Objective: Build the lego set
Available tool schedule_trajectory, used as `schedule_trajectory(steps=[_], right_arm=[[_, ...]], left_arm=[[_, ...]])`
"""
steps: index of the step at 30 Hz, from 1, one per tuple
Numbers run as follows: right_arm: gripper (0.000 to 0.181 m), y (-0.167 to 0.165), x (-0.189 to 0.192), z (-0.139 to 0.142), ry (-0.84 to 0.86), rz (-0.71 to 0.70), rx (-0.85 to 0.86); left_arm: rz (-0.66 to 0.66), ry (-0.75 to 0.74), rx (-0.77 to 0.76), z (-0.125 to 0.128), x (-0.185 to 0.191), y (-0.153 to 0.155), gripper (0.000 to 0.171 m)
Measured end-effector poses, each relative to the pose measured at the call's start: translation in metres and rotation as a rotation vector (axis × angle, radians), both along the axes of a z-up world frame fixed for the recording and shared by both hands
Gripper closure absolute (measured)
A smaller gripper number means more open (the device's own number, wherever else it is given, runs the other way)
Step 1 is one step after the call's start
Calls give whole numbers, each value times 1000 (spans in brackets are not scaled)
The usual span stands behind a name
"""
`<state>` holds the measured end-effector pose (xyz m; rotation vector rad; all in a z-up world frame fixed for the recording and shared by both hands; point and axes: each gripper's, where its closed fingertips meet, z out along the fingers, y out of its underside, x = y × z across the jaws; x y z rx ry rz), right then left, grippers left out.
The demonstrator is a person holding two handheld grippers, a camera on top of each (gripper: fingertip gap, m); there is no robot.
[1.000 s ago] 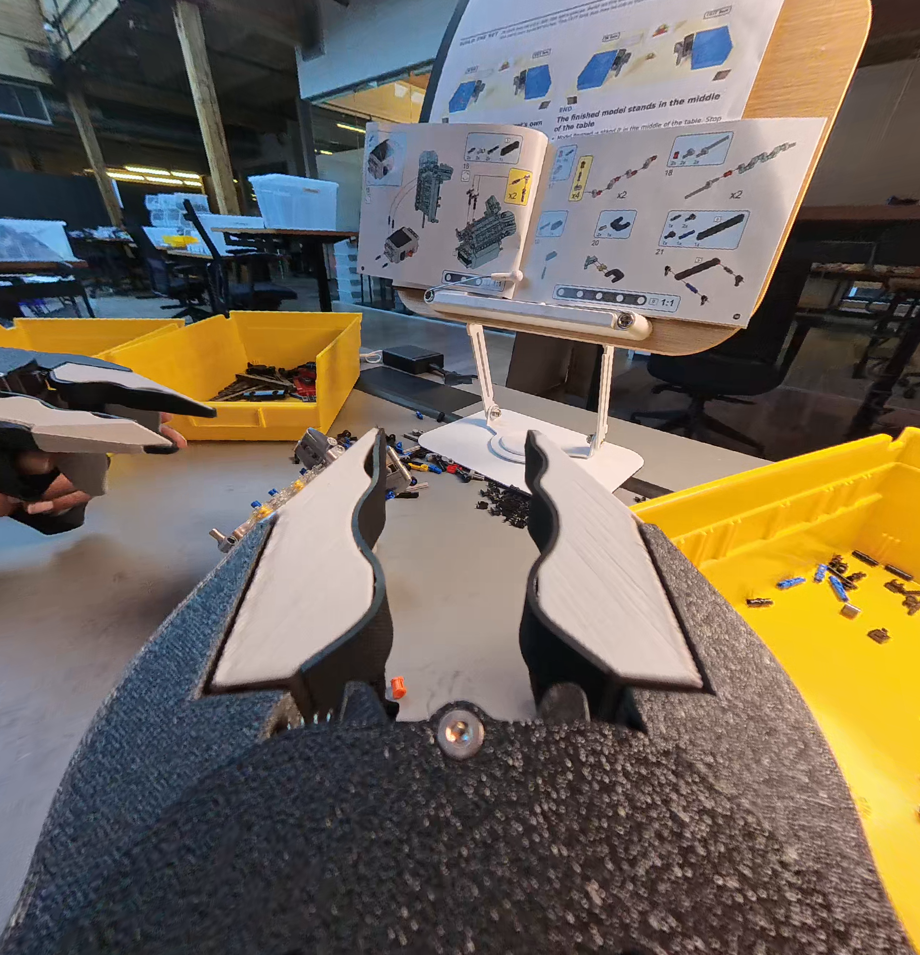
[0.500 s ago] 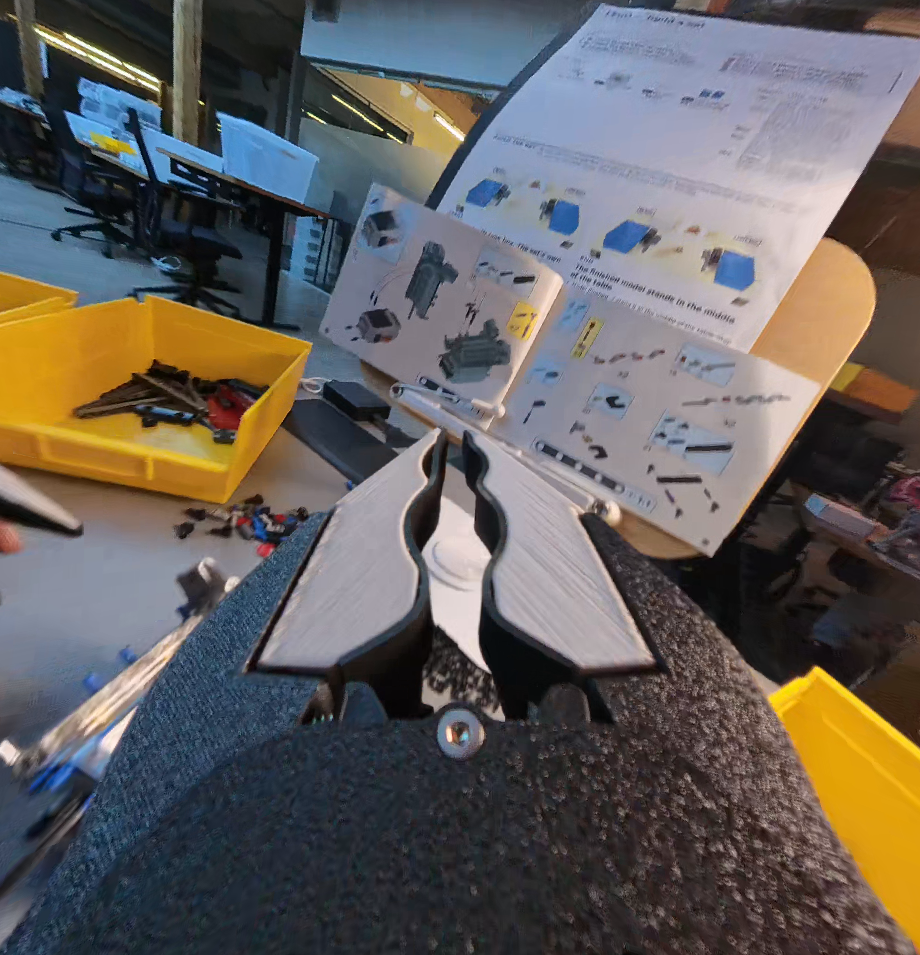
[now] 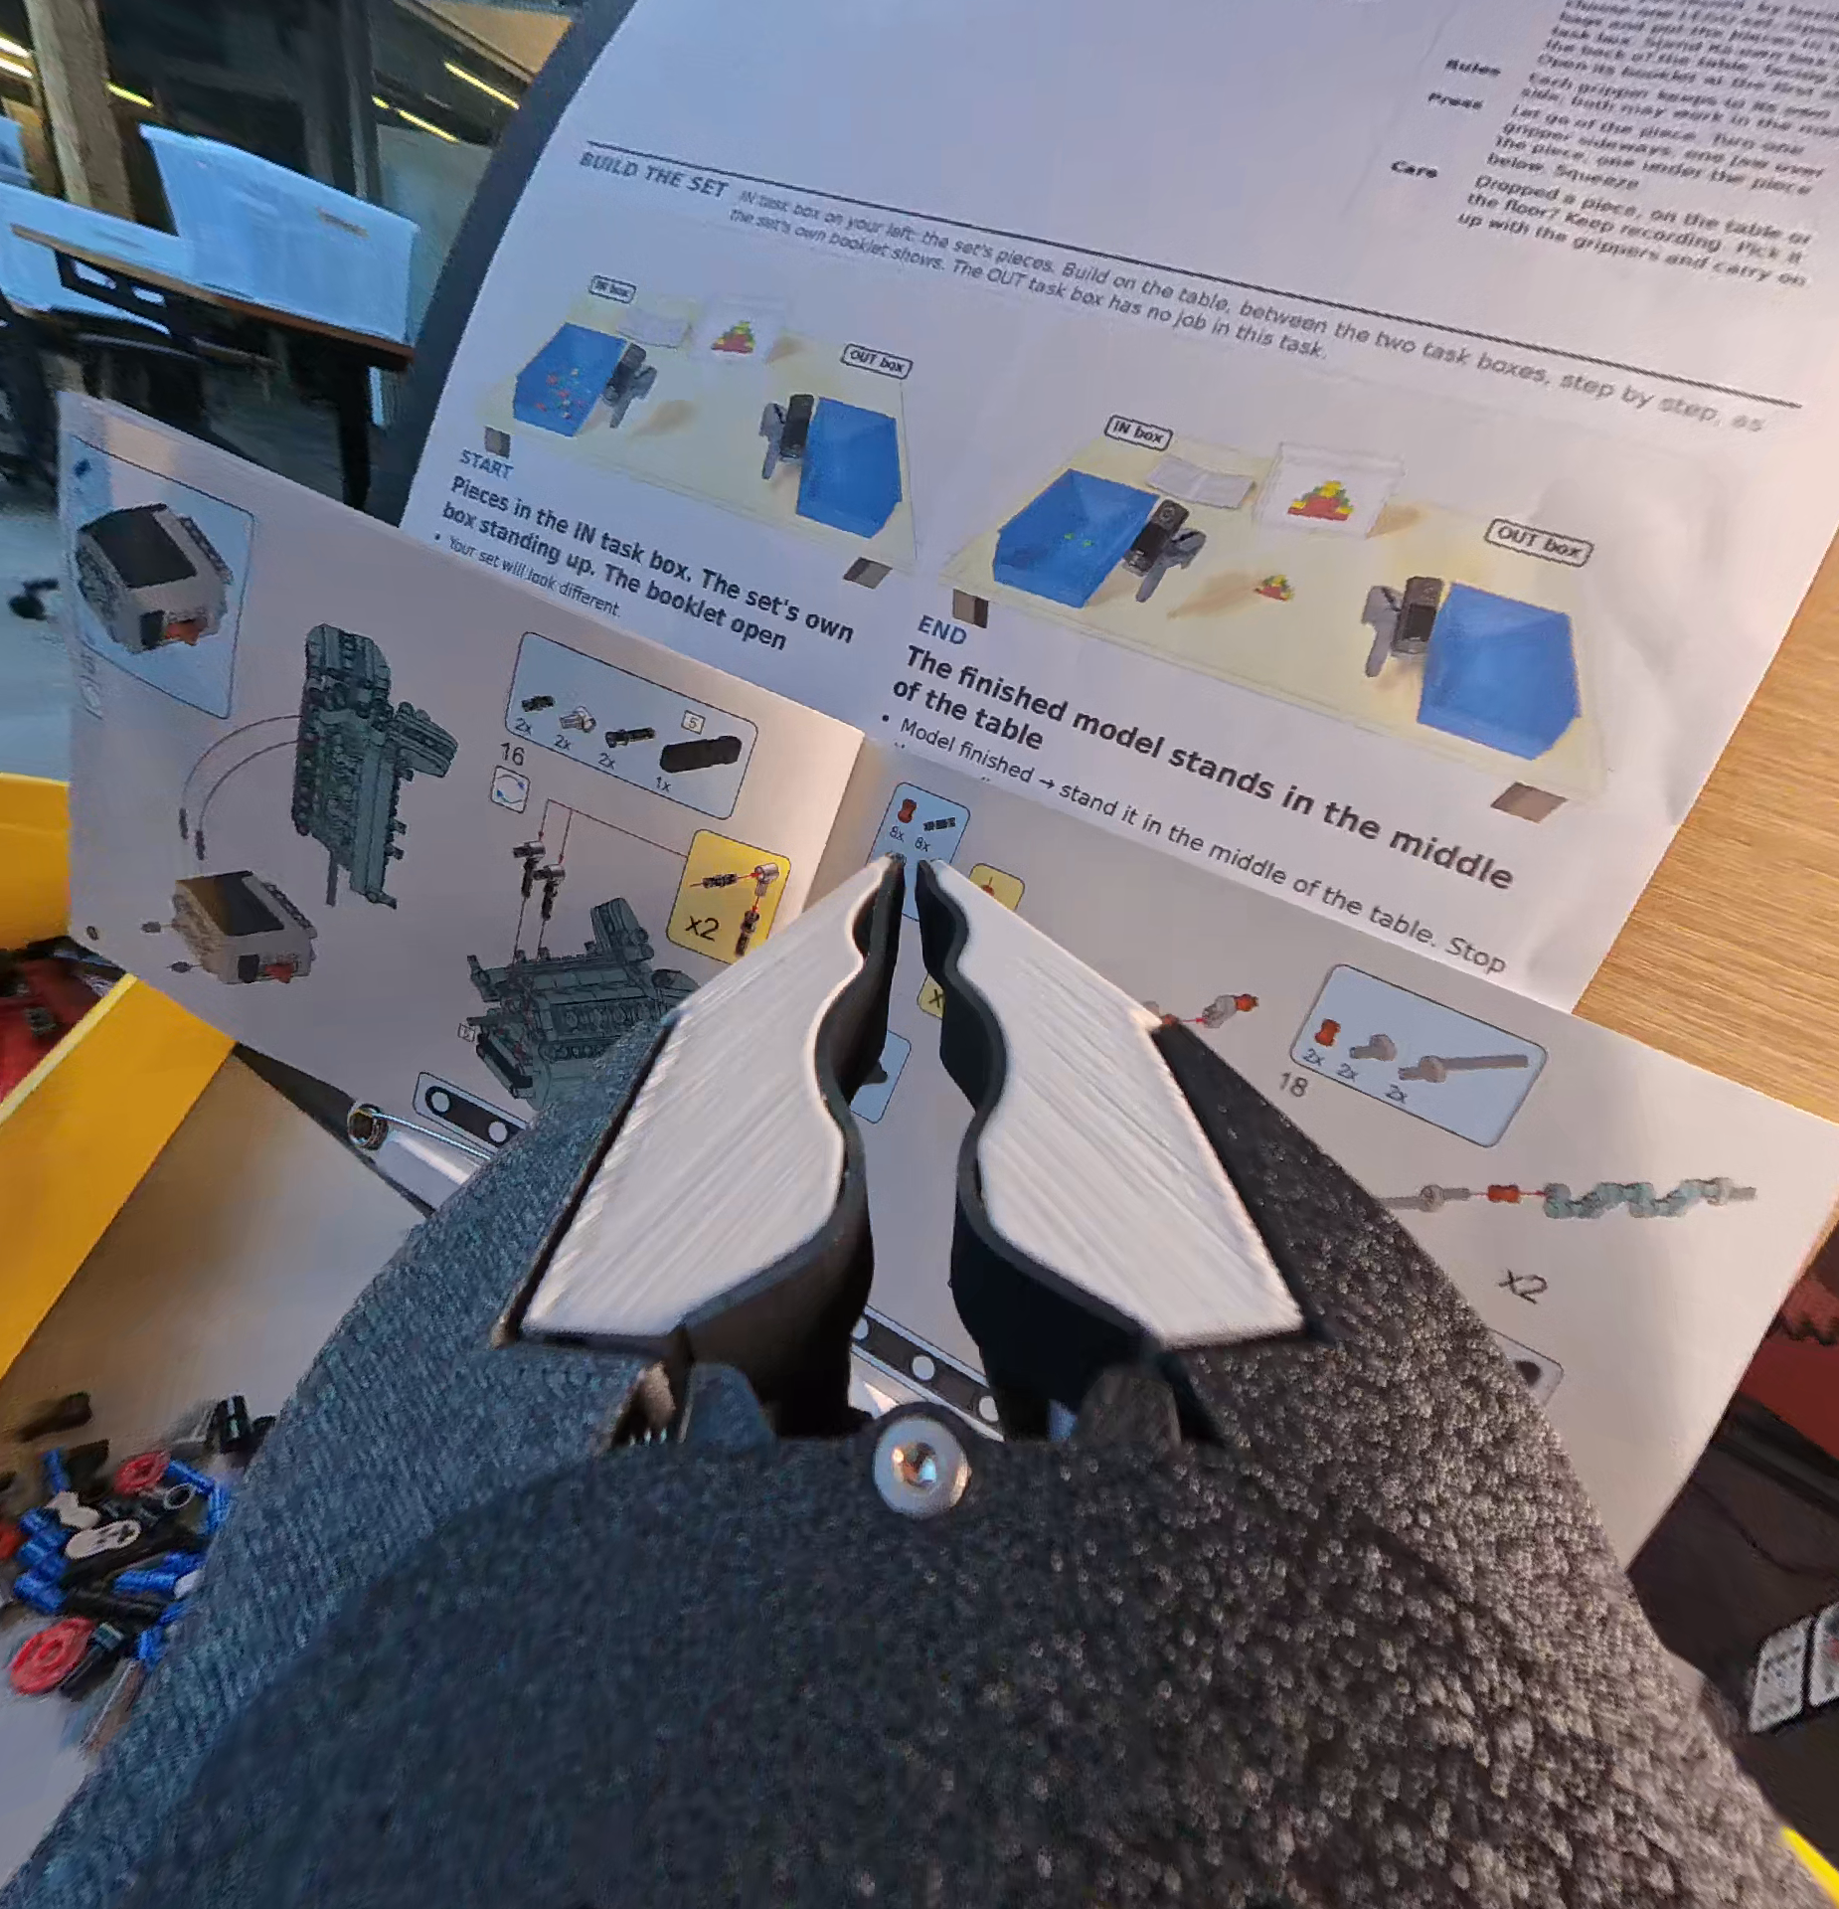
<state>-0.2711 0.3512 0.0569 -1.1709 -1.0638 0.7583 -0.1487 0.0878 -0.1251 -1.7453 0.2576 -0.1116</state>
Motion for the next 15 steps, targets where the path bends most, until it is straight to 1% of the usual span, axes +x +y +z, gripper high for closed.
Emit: schedule_trajectory(steps=[3, 5, 7, 8, 9, 11, 13, 14, 15], right_arm=[[179, -2, 4, -1, 15, 24, 3], [178, -10, 14, -1, 11, 63, 24], [176, -18, 36, 3, -4, 115, 66], [176, -15, 51, 5, -27, 126, 83], [175, -8, 68, 5, -64, 125, 86], [174, 22, 108, 4, -160, 61, 52], [174, 63, 152, 1, -238, -62, 27], [174, 84, 173, -5, -293, -126, 29], [174, 104, 192, -18, -376, -183, 27]], left_arm=[[-9, -8, -4, 0, 1, 0, 136], [-11, -10, -3, 1, 0, -1, 136], [-11, -15, 3, 3, 0, -2, 136], [-12, -15, 7, 5, 1, -2, 136], [-14, -12, 11, 7, 1, -3, 136], [-23, -2, 18, 10, 2, -4, 136], [-38, 6, 16, 9, 5, -4, 137], [-47, 6, 10, 7, 7, -3, 137], [-56, 5, 2, 5, 8, -3, 137]])
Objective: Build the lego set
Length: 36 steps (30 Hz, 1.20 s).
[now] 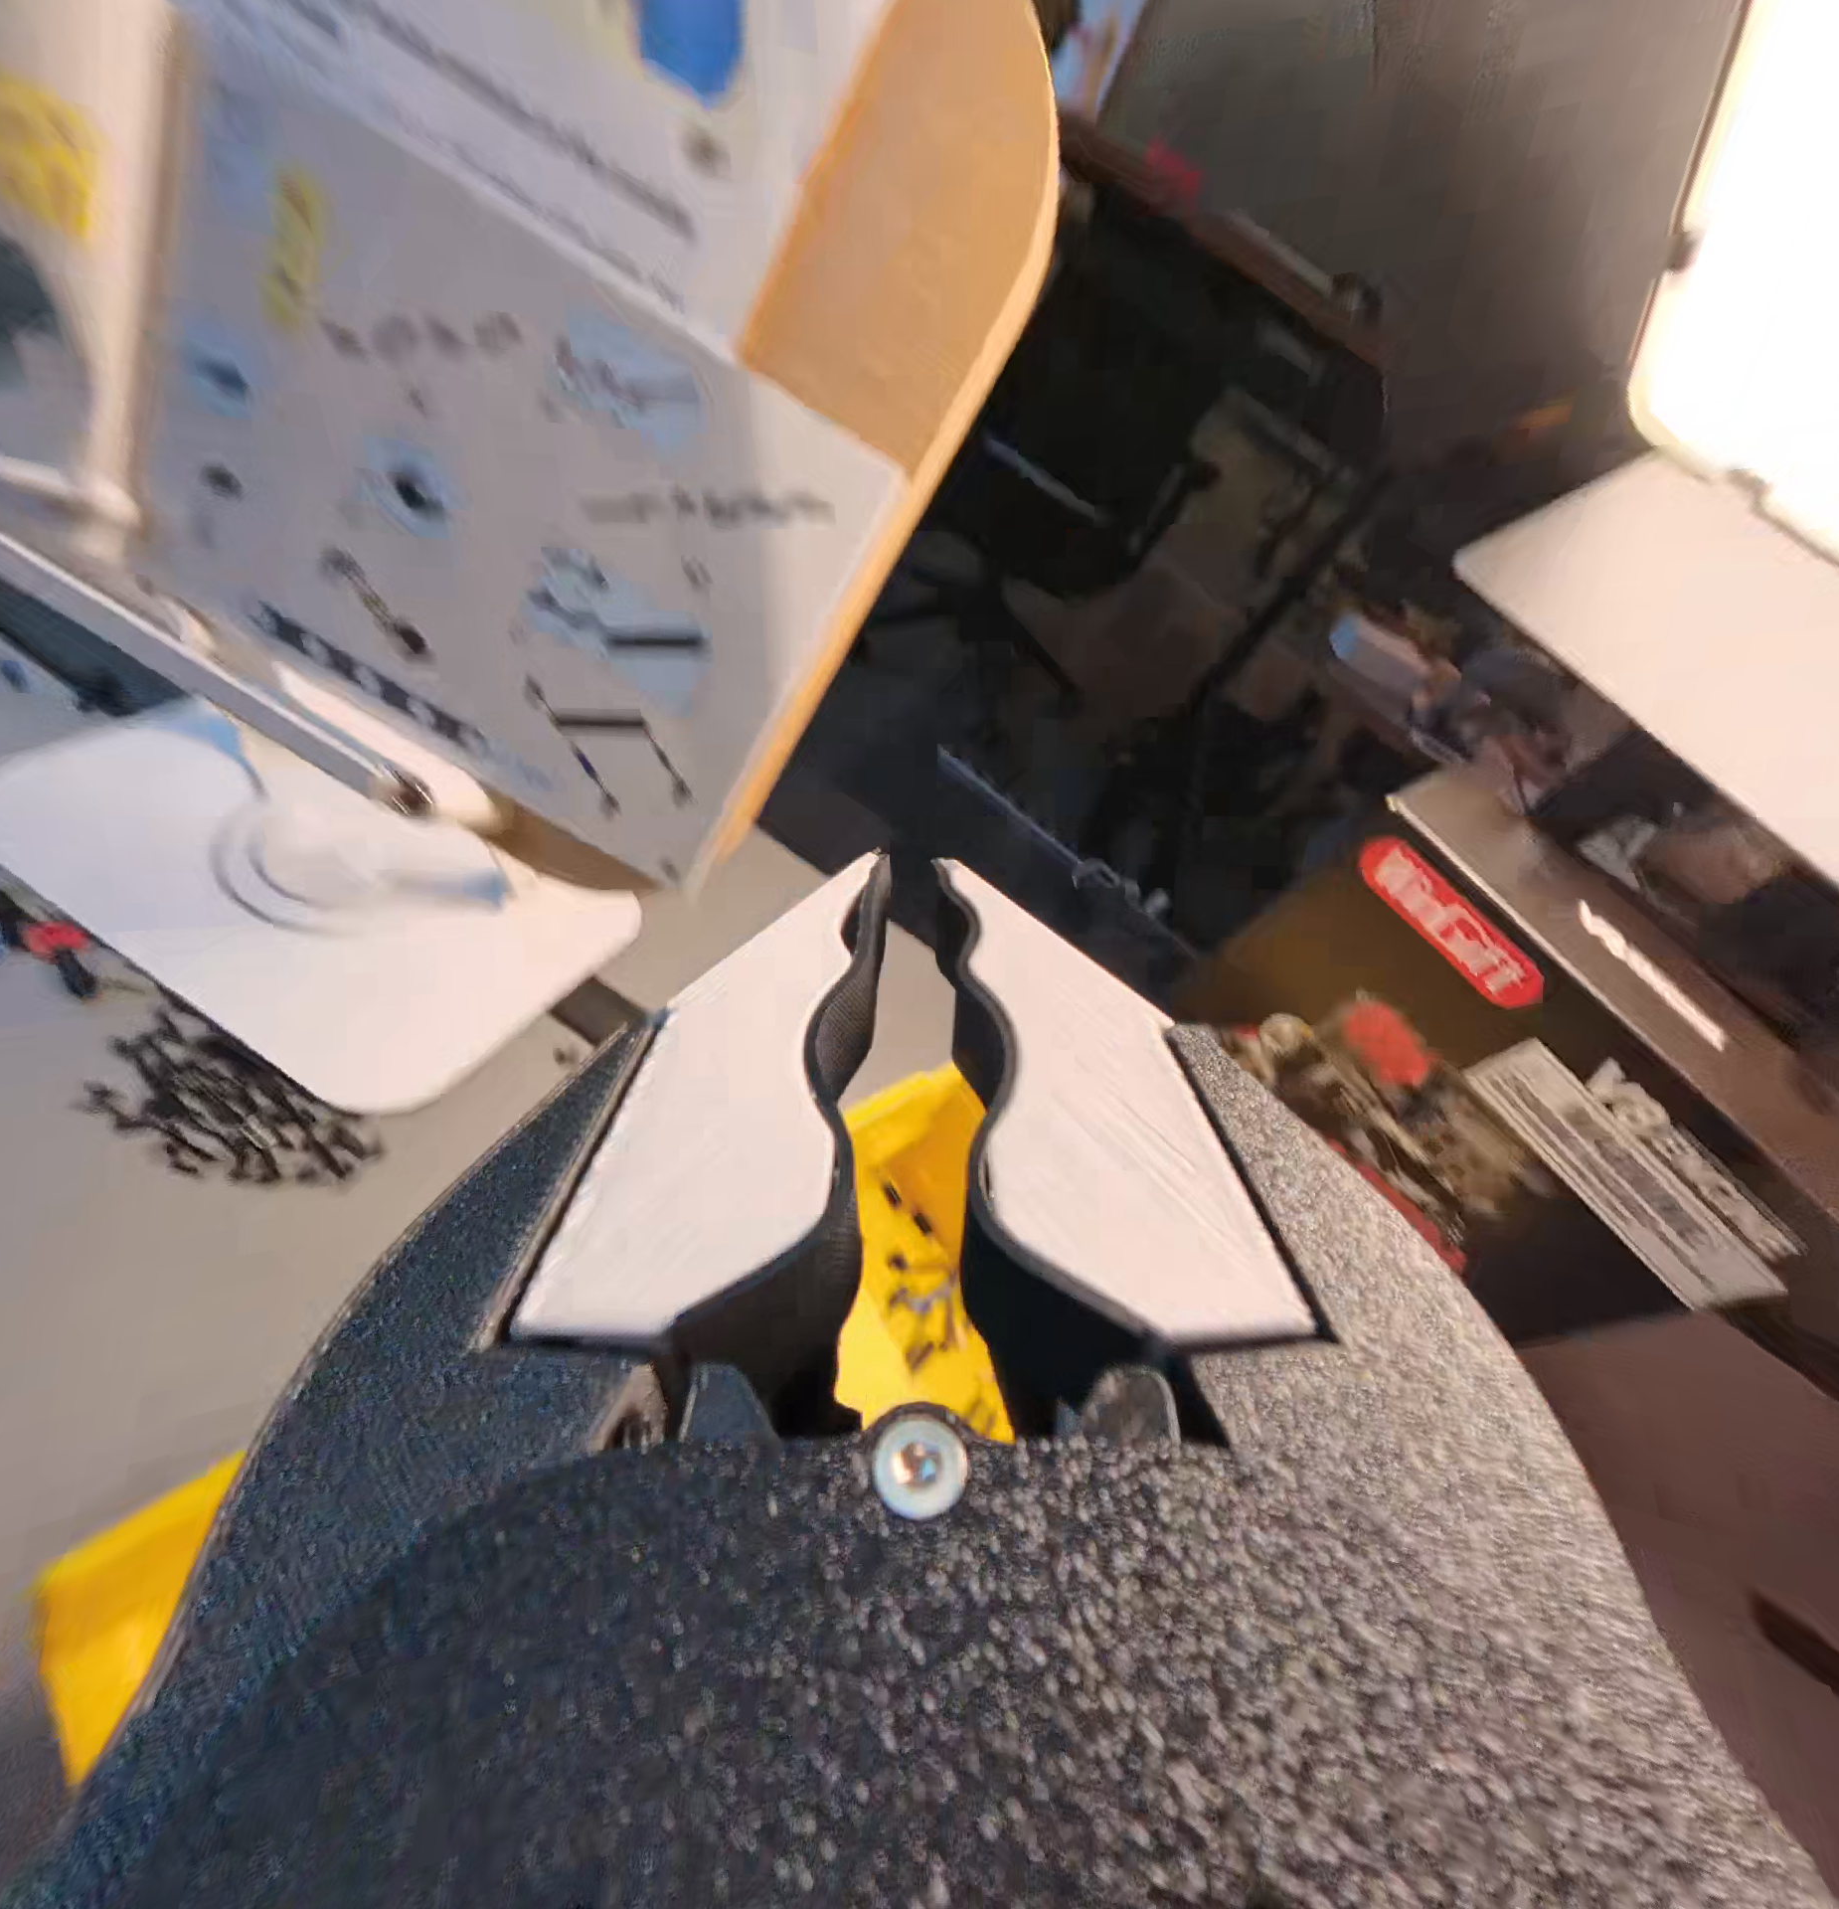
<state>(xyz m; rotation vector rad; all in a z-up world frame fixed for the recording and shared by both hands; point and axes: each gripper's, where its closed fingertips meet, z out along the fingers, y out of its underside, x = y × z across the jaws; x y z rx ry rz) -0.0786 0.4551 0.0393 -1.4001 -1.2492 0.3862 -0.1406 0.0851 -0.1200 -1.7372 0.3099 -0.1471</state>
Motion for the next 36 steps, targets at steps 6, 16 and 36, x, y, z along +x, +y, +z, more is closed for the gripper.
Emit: schedule_trajectory(steps=[6, 16, 36], right_arm=[[160, 39, 58, -123, -413, -42, -323], [160, 39, 65, -204, -685, 11, -448], [173, 92, 66, -232, -700, -265, -613]], left_arm=[[-8, 26, -31, -11, 5, 2, 137], [24, 86, -45, -16, 4, 4, 138], [0, 96, -62, -20, 7, 5, 138]])
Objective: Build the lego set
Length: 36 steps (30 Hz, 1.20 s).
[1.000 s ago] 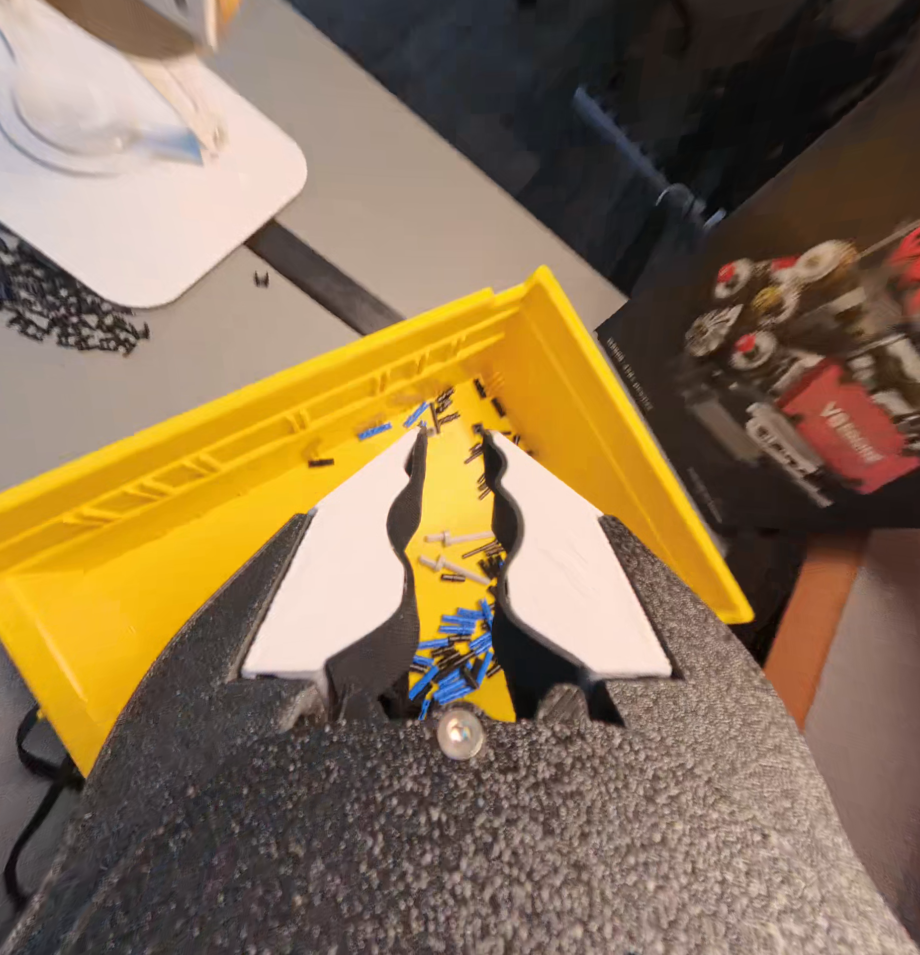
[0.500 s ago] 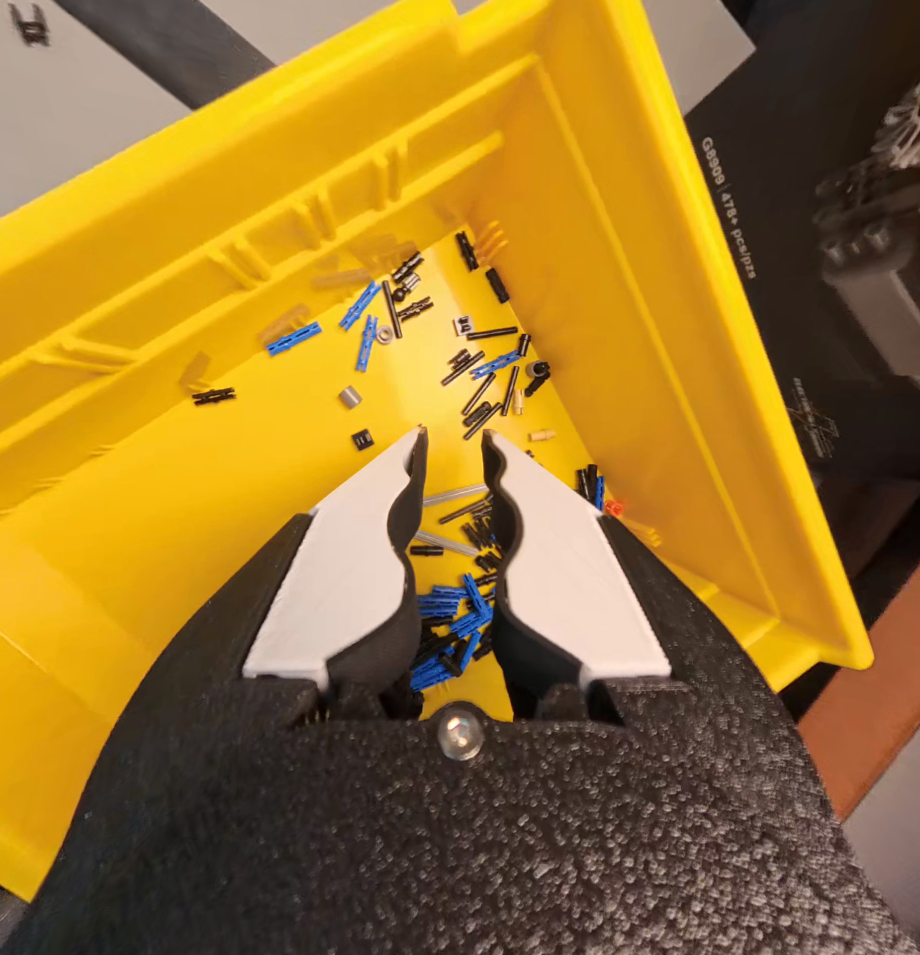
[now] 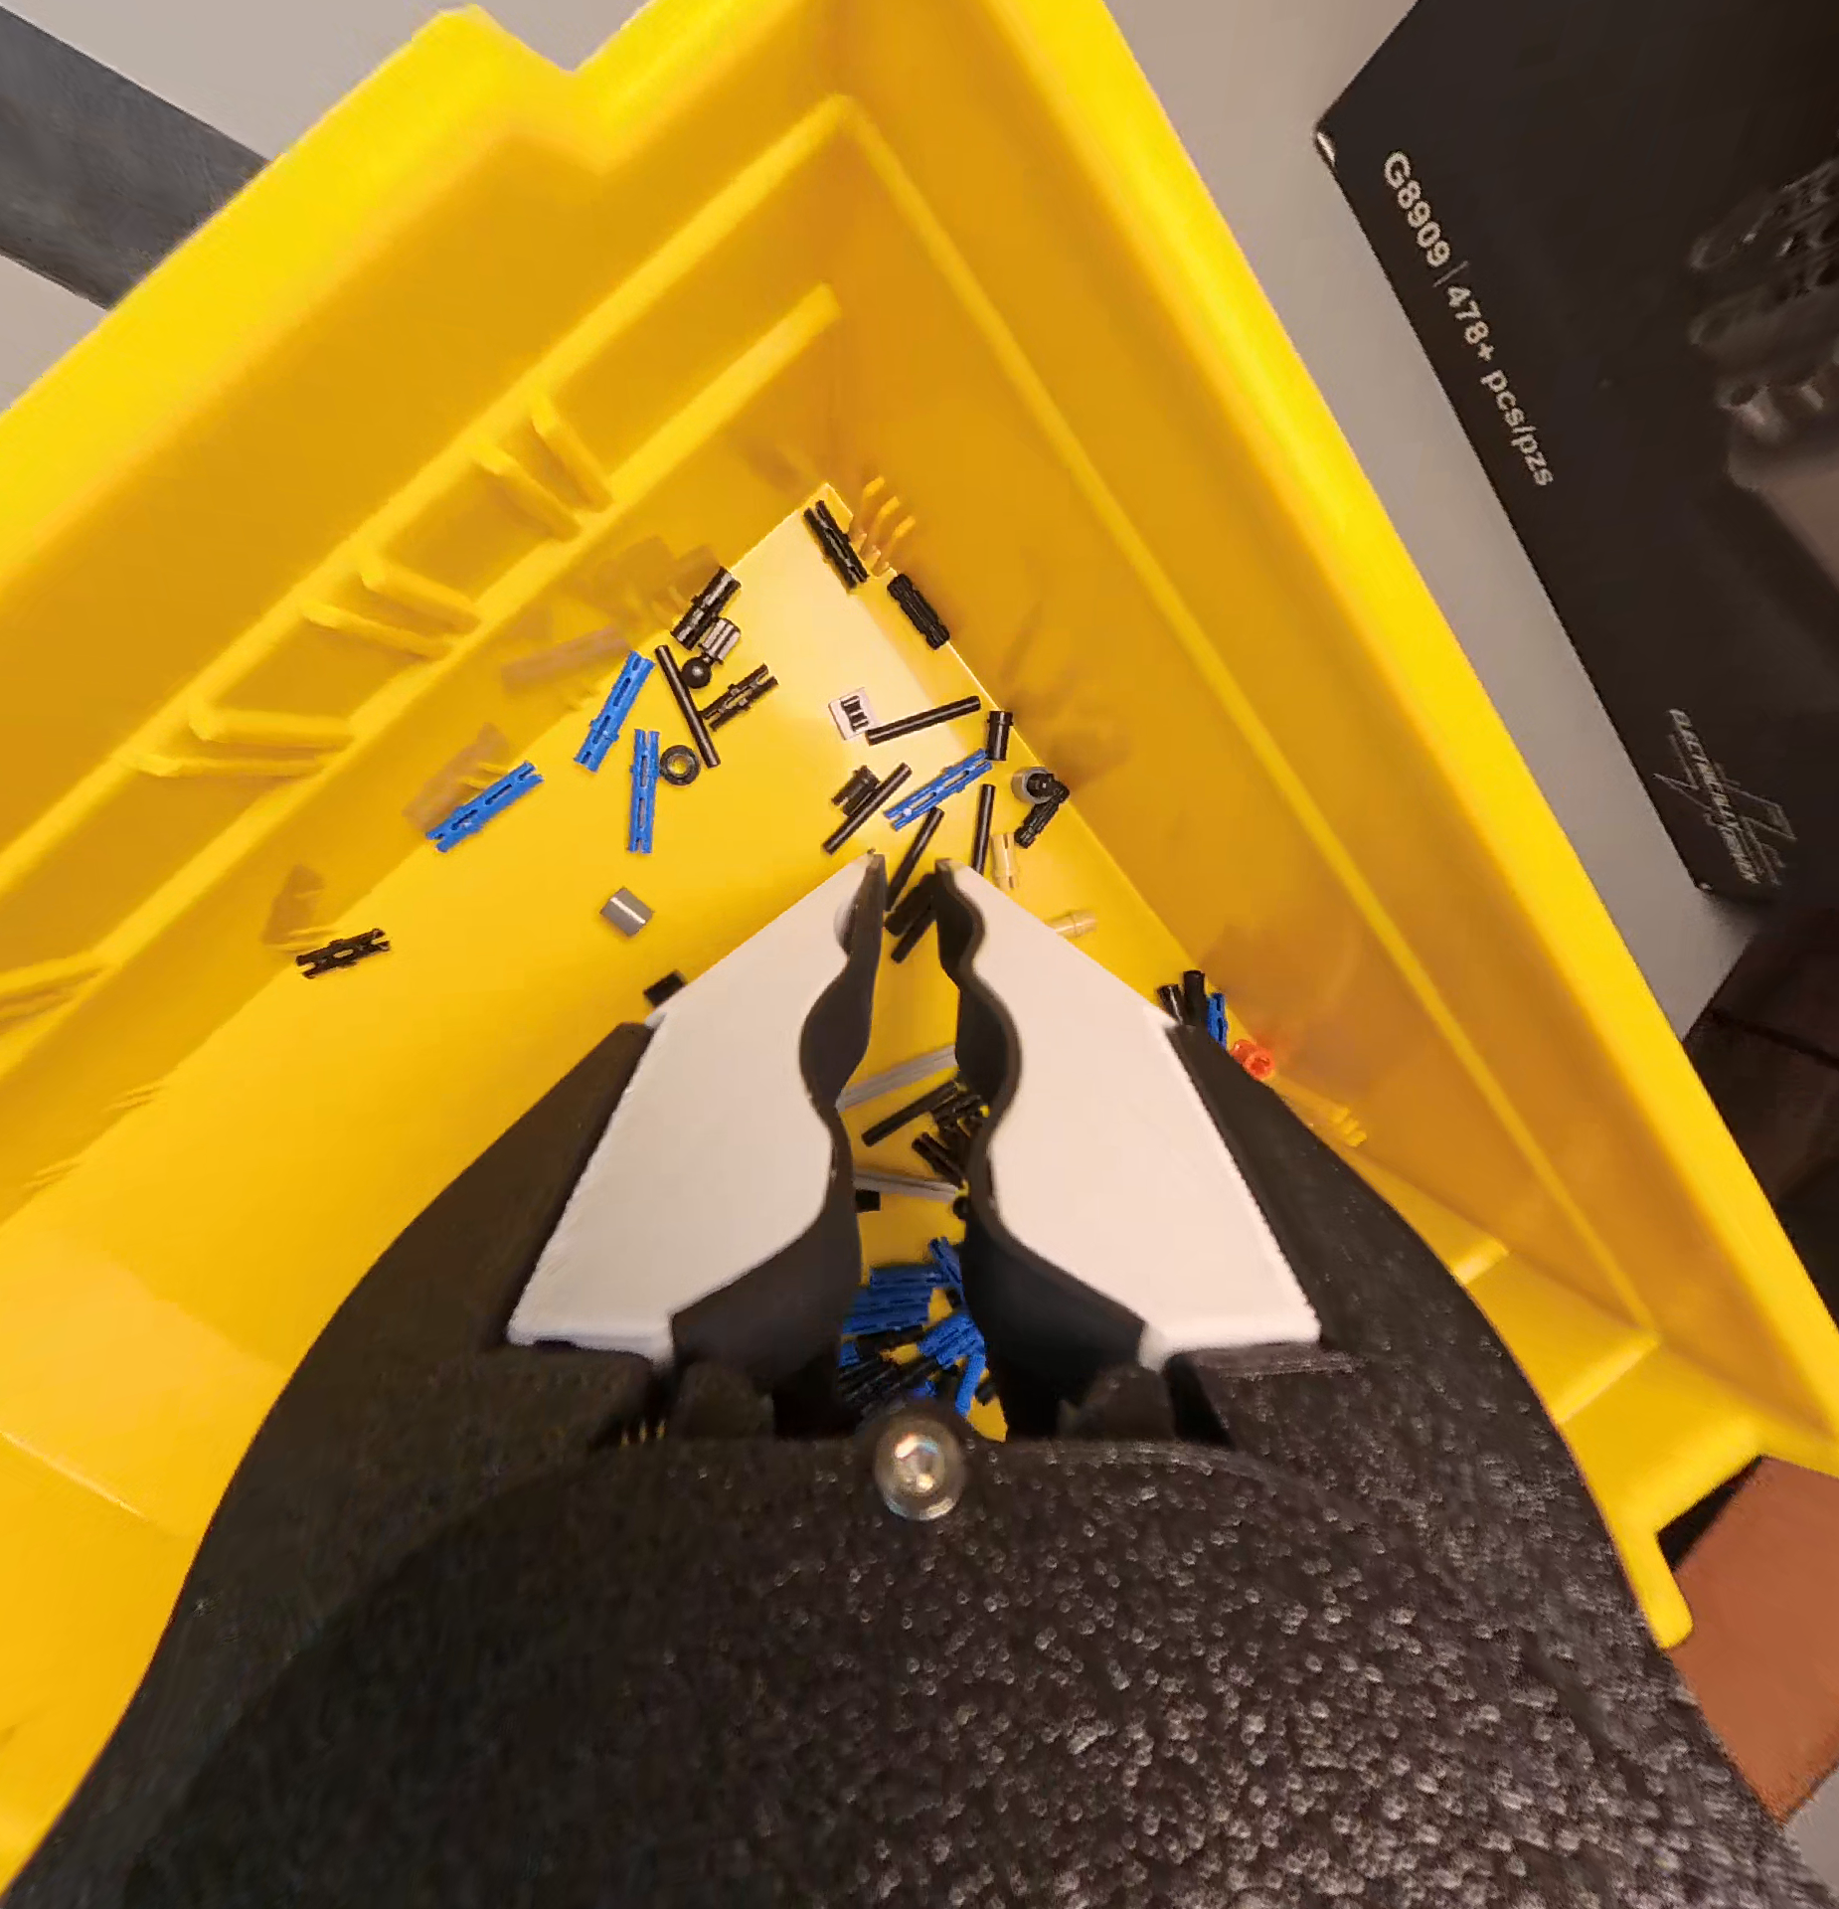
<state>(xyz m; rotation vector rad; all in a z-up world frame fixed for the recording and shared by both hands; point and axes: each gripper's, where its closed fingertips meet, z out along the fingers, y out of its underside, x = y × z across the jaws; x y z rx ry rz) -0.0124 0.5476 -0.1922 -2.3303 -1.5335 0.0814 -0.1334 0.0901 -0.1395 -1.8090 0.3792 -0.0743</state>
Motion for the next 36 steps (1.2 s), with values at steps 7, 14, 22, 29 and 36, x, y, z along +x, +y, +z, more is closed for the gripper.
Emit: schedule_trajectory(steps=[7, 14, 22, 29, 36], right_arm=[[174, 5, 10, -9, -31, -64, -27], [177, 0, 10, -9, -13, -48, -41], [180, -5, 8, -12, -5, -38, -59], [177, -7, 8, -14, 29, -72, -119], [177, -6, 8, -15, 31, -60, -119]], left_arm=[[-6, -9, -4, 0, 0, 0, 139], [-6, -8, -8, -1, 0, 0, 138], [-9, -3, -9, -1, 0, 0, 138], [-13, 1, -10, -2, 1, 0, 139], [-17, 2, -10, -2, 2, -1, 139]])
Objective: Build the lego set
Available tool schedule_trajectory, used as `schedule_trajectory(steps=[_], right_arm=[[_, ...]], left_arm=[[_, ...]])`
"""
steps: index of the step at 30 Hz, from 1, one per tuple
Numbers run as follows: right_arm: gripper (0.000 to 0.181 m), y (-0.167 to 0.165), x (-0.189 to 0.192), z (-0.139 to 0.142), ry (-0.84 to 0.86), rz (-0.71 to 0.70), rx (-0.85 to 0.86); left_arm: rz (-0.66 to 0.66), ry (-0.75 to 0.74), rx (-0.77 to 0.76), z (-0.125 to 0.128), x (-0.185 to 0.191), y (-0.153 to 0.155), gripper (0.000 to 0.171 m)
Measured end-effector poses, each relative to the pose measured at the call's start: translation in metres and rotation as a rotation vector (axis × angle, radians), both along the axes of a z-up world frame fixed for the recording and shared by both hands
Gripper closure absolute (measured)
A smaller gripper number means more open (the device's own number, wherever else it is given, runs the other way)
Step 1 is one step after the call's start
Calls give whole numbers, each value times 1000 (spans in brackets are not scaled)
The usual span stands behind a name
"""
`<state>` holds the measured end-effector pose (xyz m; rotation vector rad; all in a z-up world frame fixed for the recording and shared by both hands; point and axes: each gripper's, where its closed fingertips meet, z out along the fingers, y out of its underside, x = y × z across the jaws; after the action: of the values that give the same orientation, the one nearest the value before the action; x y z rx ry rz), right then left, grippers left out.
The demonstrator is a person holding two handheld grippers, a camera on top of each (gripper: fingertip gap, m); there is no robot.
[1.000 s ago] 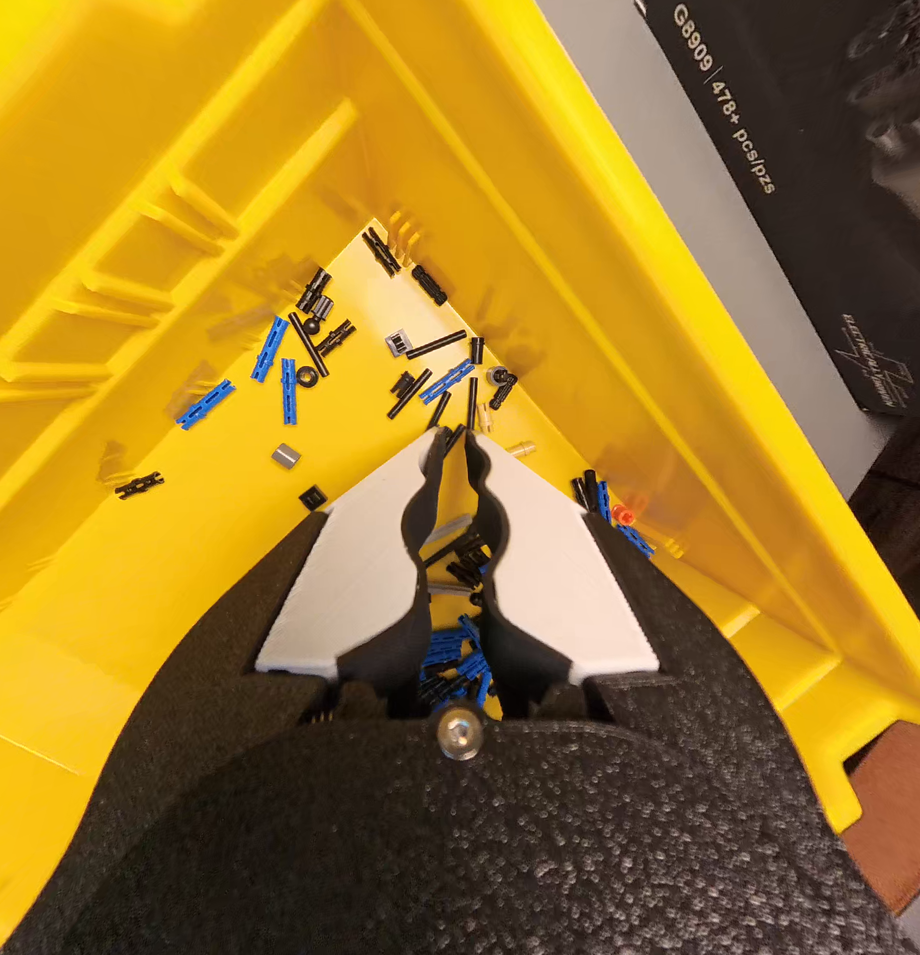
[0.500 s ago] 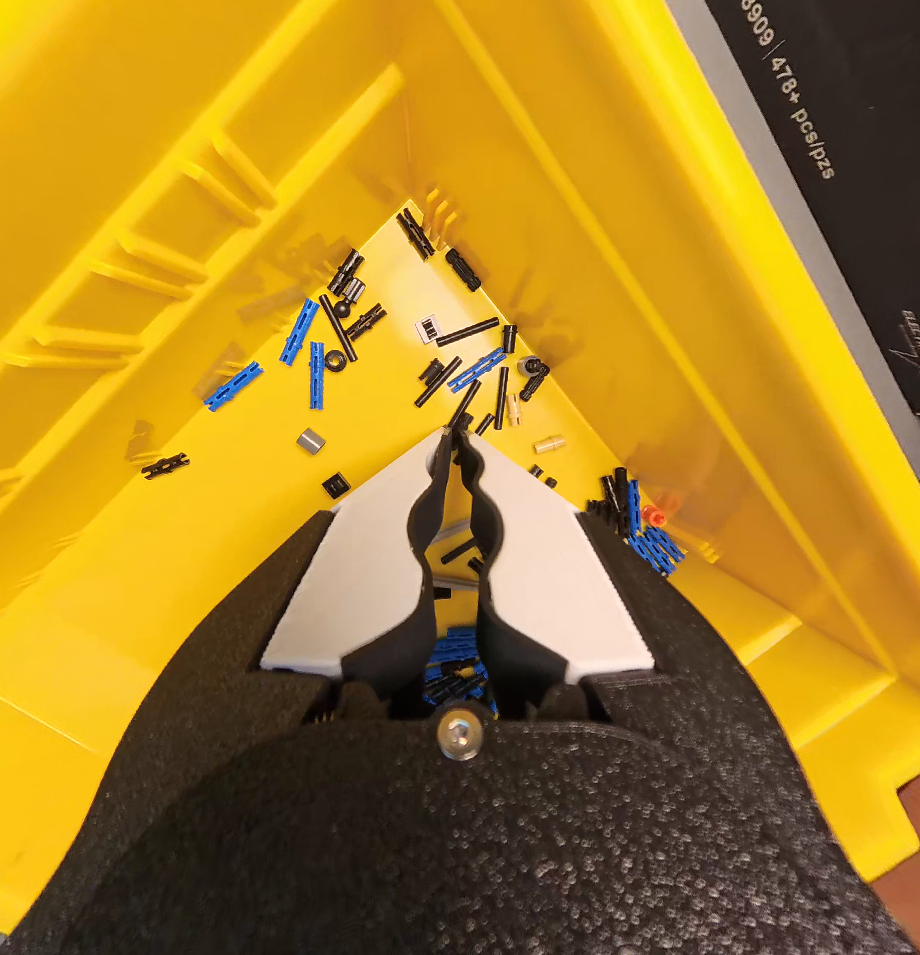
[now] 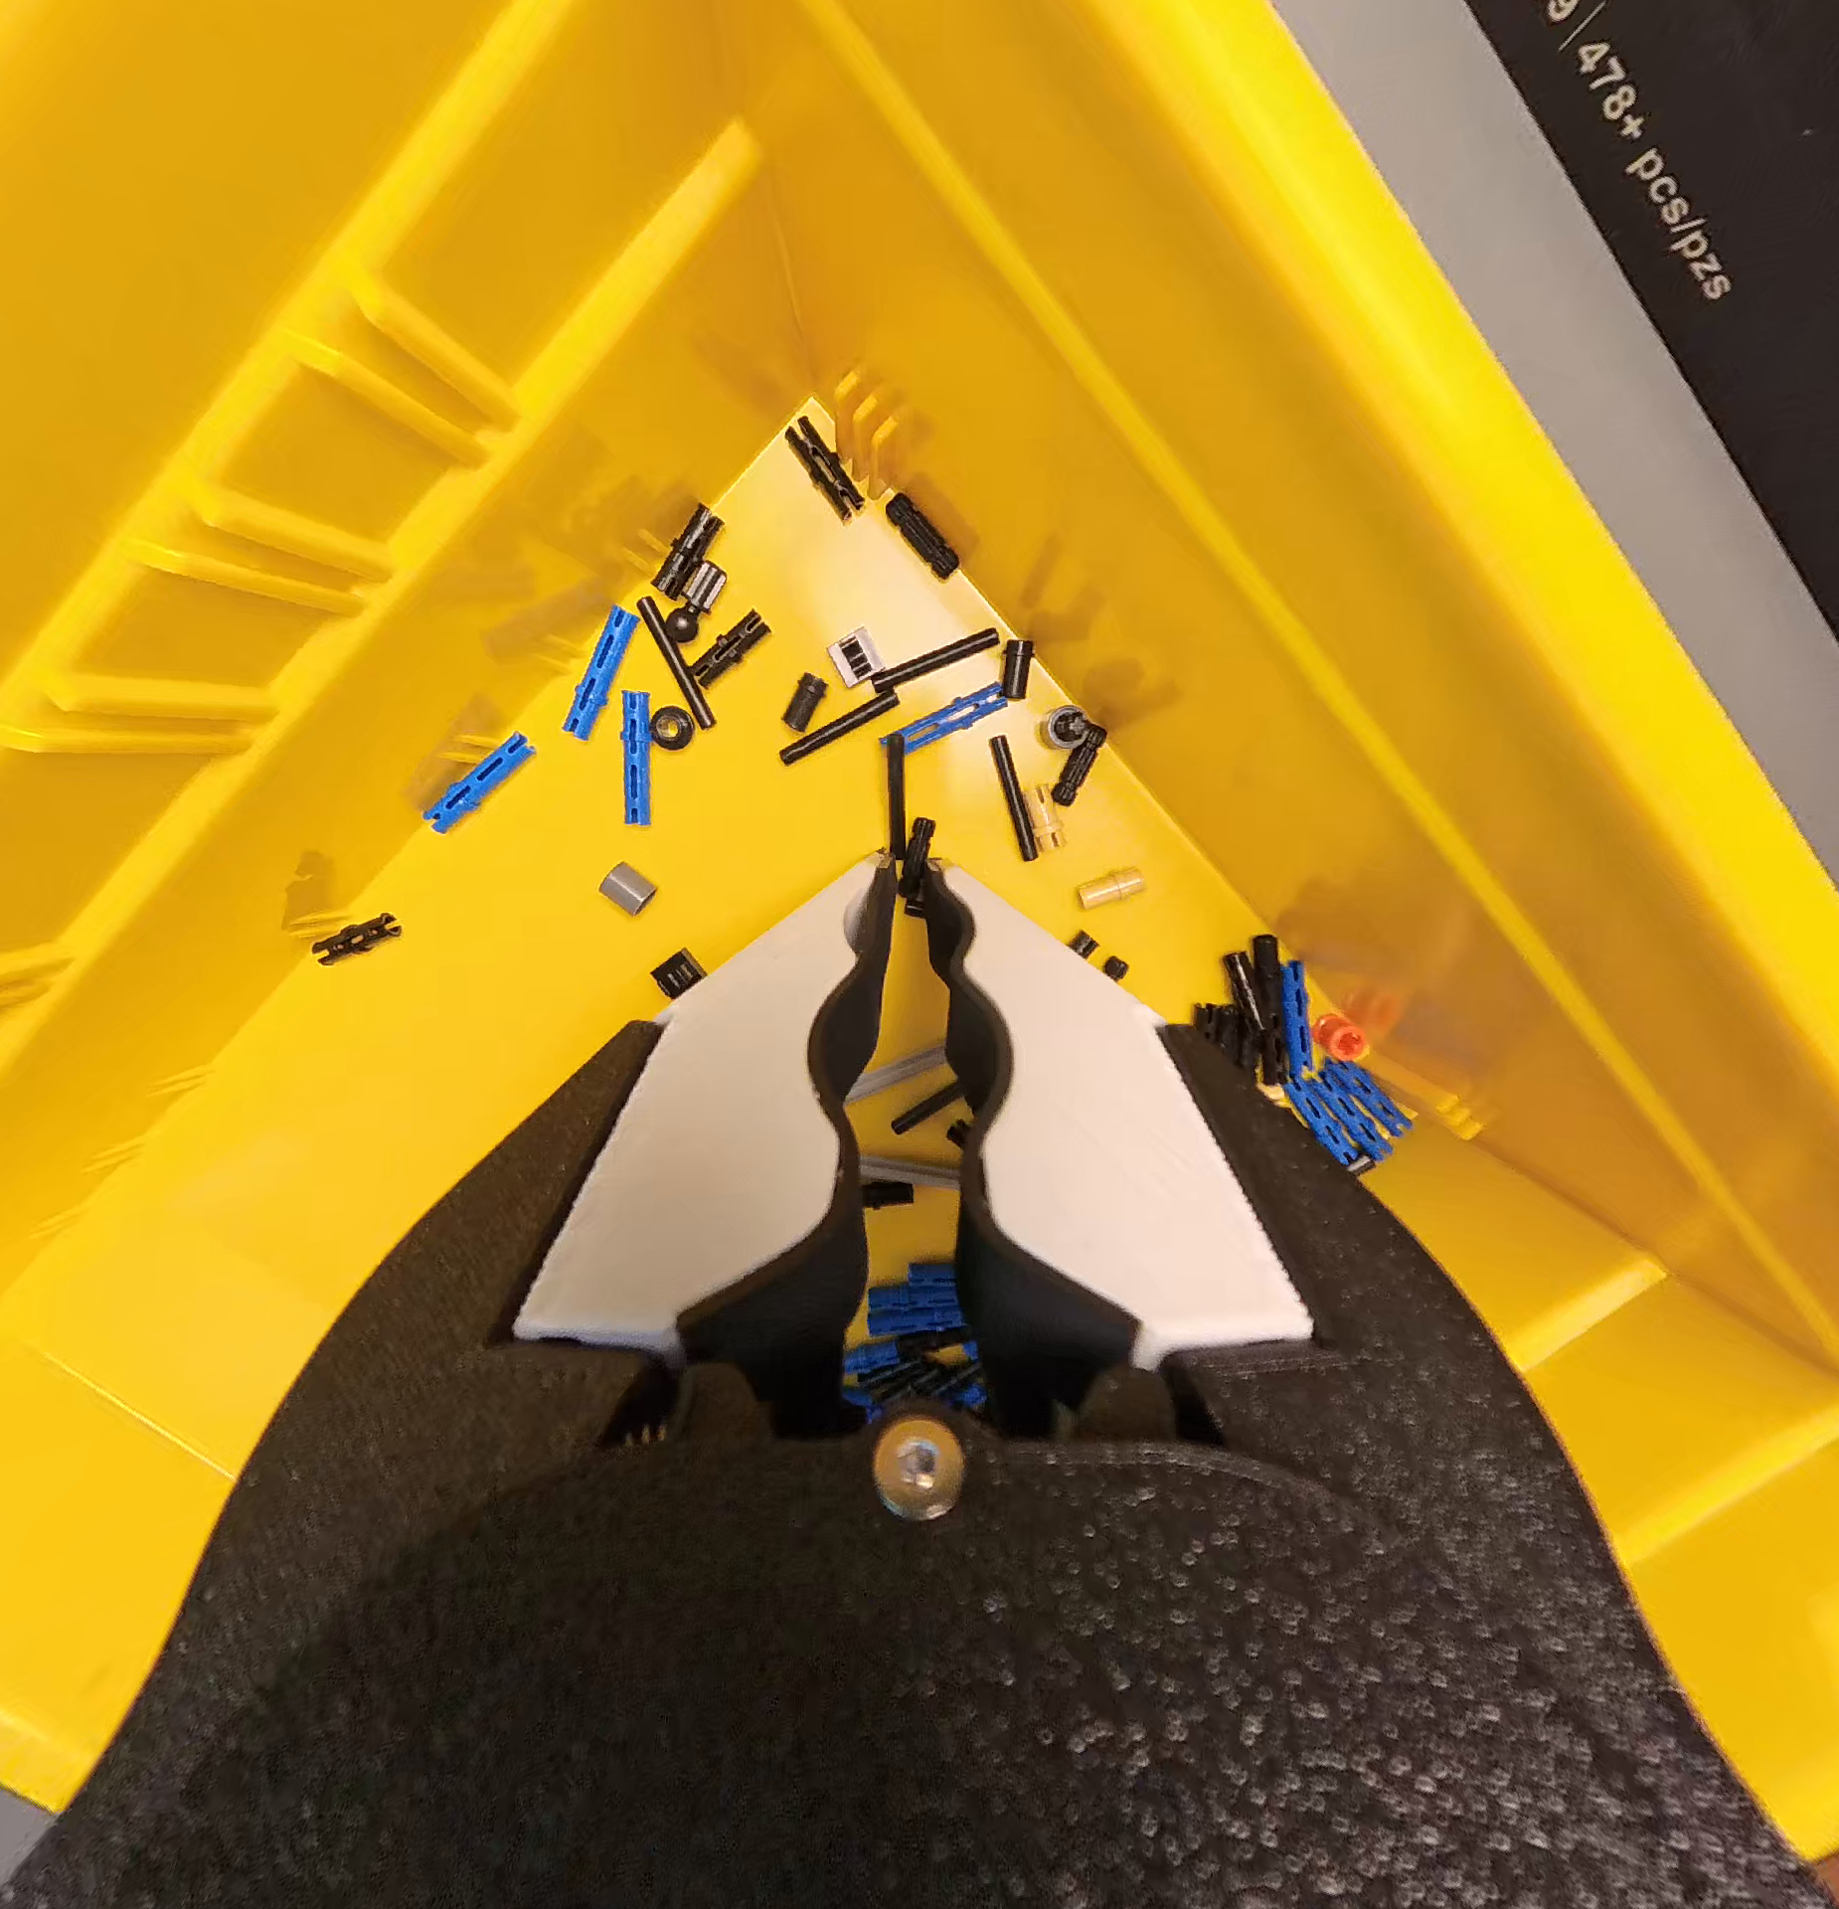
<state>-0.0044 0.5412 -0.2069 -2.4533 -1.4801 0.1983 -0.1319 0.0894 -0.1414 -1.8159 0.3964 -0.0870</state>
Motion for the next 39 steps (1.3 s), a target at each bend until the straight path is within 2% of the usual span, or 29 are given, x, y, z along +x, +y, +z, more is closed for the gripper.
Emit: schedule_trajectory(steps=[11, 14, 16, 17, 19, 21, 24, 28, 32, 39], right_arm=[[178, -14, 4, 7, -16, 95, -1], [178, -19, -7, 33, 62, 141, 63], [178, -29, -20, 69, 187, 180, 131], [178, -40, -26, 90, 254, 226, 181], [178, -86, -34, 125, 370, 375, 223], [178, -151, -30, 135, 409, 545, 190], [178, -243, -4, 105, 319, 761, 109], [178, -320, 33, 47, 196, 863, 5], [178, -345, 48, 16, 152, 875, -27], [177, -343, 48, -6, 91, 873, 12]], left_arm=[[-12, 6, -7, -1, 2, 0, 138], [-12, 8, -5, -1, 2, 0, 138], [-10, 11, -3, -1, 1, 0, 138], [-7, 15, -4, -1, 0, 0, 138], [-4, 20, -4, -2, -1, -1, 138], [1, 20, 0, -1, -2, -1, 138], [4, 18, 2, 0, -3, -1, 138], [18, 5, -1, 0, -5, -1, 138], [31, -5, -3, 0, -7, -1, 134], [14, -11, 0, 1, -2, -2, 131]])
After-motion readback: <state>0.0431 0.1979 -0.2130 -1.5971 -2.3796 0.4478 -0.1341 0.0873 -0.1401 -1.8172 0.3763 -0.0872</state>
